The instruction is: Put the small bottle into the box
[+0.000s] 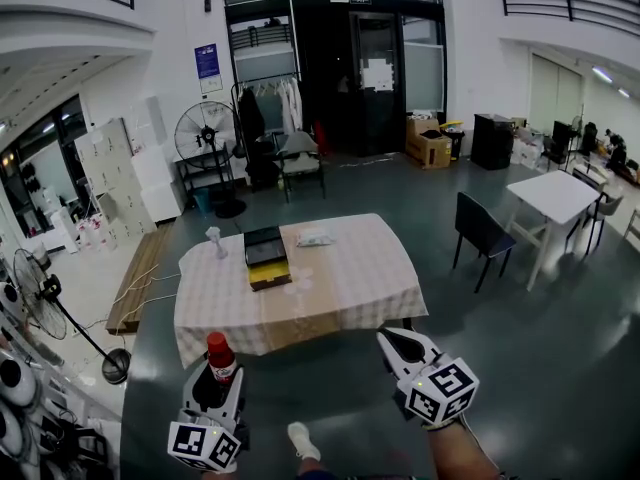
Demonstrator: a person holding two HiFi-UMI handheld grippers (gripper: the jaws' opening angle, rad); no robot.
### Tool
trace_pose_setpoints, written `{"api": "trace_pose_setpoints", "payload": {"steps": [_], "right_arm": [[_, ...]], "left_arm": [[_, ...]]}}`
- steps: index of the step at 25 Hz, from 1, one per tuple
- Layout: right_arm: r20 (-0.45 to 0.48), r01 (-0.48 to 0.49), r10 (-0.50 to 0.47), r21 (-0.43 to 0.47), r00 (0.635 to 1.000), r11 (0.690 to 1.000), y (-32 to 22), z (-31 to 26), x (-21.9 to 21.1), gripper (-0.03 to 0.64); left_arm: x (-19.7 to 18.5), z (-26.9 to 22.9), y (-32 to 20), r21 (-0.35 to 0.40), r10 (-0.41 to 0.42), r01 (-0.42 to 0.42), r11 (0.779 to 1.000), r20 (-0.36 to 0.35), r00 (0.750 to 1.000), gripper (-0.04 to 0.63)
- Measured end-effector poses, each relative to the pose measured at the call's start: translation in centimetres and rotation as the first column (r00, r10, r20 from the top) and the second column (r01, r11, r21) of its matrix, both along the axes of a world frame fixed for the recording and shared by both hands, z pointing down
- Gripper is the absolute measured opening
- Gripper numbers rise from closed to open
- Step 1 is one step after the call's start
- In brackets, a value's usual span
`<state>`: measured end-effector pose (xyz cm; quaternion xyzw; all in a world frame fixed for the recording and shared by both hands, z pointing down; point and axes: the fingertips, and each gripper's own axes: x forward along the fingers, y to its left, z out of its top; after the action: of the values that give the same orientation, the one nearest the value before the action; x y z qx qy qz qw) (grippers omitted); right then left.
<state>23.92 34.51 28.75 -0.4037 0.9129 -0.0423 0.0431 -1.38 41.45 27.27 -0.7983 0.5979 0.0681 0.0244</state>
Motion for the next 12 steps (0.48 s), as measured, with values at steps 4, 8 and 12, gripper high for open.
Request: {"api": "trace_pose_setpoints", "payload": {"steps": [4, 8, 12], "right_arm": [[0.017, 0.003, -0.003, -0.005, 1.0, 1.0, 0.6, -0.3, -0.2, 0.006], [0.037, 0.013, -0.012, -0.005, 0.999, 1.0, 1.0, -0.6, -0.3, 0.006], [0.029, 0.025, -0.024, -0.011, 0.999, 1.0, 1.0, -1.2, -0.7, 0.006]], "left_arm": [[-0.2, -0.4, 0.6, 0.005, -0.004, 0.004, 1.0, -0.003, 1.0, 0.245], [-0.4, -0.5, 1.0, 0.001, -0.01, 0.01, 1.0, -0.008, 1.0, 0.245], [-0.9, -1.6, 1.2, 0.004, -0.01, 0.01, 1.0, -0.004, 1.0, 0.245]]}}
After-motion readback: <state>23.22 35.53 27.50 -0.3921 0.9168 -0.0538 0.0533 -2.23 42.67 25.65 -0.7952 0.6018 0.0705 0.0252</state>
